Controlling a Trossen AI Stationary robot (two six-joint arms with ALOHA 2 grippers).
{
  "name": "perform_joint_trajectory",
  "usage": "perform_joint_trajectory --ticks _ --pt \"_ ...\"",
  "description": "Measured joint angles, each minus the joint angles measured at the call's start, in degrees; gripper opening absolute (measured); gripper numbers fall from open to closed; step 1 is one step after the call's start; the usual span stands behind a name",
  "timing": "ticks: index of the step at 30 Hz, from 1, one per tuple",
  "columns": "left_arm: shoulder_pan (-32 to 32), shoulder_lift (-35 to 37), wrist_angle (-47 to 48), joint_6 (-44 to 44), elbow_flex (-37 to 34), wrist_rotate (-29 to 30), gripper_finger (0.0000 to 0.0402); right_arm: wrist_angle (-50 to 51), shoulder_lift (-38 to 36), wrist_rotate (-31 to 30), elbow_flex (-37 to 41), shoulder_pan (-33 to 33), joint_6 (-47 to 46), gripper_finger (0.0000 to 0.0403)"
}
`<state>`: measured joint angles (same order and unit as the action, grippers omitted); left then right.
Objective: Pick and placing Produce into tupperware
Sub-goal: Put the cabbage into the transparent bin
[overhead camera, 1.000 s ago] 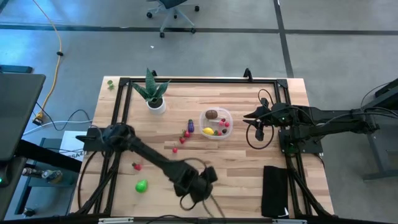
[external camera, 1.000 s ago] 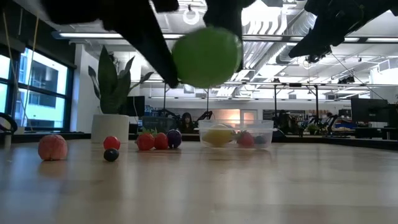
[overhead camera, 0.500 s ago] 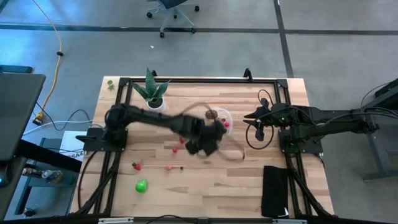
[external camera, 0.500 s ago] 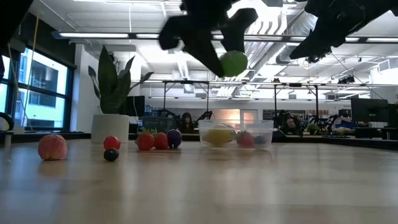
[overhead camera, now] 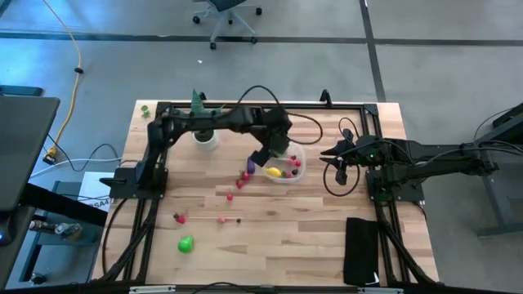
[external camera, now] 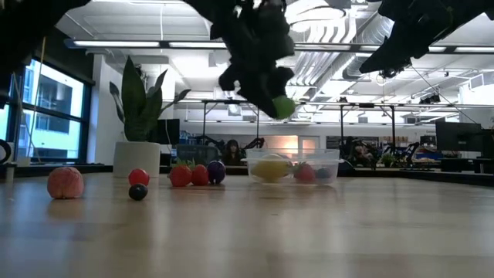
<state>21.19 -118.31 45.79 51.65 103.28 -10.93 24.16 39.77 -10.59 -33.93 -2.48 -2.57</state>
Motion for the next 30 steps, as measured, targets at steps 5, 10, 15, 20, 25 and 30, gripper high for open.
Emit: perform_joint_trajectory --ticks 5,10,15,20,25,30 --pt "1.4 -3.2 0.3 -1.0 0.0 -1.5 0.0241 0.0 0.0 0.0 0.0 0.0 0.0 0.0073" --pt "1.3 -6.8 0.7 -1.1 0.0 -1.5 0.0241 0.0 0.0 0.0 0.0 0.0 0.0 0.0073" --pt "1.3 -8.0 1.4 -1.3 0.0 -1.3 0.0241 0.0 0.0 0.0 0.0 0.0 0.0 0.0073" --pt "1.3 -8.1 1.7 -2.4 0.0 -0.1 0.0241 0.0 0.0 0.0 0.0 0.0 0.0 0.0073" --pt "1.3 -8.1 3.3 -2.7 0.0 -0.1 0.0241 0.0 0.0 0.0 0.0 0.0 0.0 0.0073" --pt "0.9 -8.6 3.7 -4.6 0.0 1.3 0.0241 0.0 0.0 0.0 0.0 0.0 0.0 0.0073"
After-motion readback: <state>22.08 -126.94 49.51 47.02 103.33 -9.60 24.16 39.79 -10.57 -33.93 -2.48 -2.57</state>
